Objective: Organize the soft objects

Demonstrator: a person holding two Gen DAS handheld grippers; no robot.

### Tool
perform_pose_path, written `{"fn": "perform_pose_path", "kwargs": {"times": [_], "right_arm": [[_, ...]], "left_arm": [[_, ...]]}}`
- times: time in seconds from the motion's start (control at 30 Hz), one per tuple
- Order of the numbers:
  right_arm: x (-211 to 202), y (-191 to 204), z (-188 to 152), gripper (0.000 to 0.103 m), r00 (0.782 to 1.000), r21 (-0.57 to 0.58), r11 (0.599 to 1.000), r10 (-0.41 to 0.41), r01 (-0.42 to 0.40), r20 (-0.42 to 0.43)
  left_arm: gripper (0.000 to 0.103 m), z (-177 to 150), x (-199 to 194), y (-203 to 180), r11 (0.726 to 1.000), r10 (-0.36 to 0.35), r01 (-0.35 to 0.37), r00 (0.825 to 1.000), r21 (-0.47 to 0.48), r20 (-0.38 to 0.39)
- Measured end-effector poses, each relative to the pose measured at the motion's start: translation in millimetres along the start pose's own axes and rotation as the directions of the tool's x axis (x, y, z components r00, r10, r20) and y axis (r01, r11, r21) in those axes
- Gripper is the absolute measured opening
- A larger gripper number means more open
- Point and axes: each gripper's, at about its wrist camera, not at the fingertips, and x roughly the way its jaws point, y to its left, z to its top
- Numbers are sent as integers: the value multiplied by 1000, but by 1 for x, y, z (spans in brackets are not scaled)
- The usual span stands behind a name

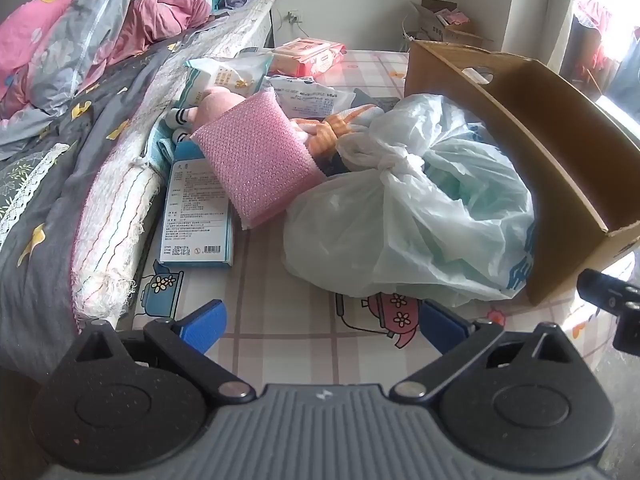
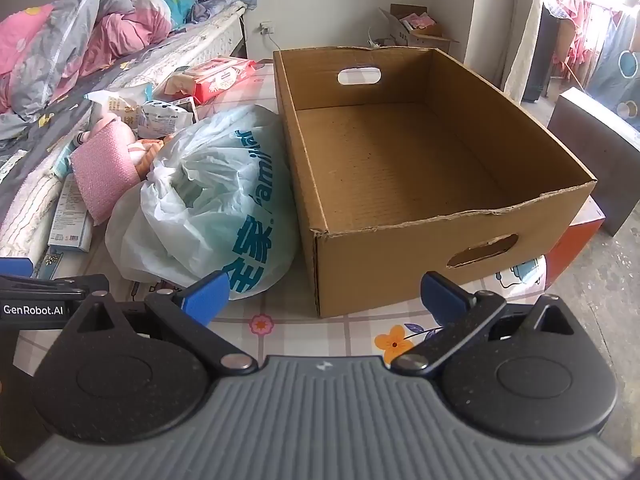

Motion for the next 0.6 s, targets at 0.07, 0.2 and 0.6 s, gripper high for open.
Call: {"fn": "perform_pose_path", "kwargs": {"times": [0.07,0.2,0.6], "right_arm": [[1,0,0,102,1000,-1,1000,0,0,-1],[1,1,1,102,1000,-7,1000,2,-2,-2],[1,2,3,102,1000,-11,1000,2,-2,-5]], "left_arm": [[103,0,0,0,1000,0,0,1000,0,3],[103,-3,-2,2,1000,0,0,1000,-2,10],[103,-2,2,7,1000,11,-11,1000,-5,-5]]}}
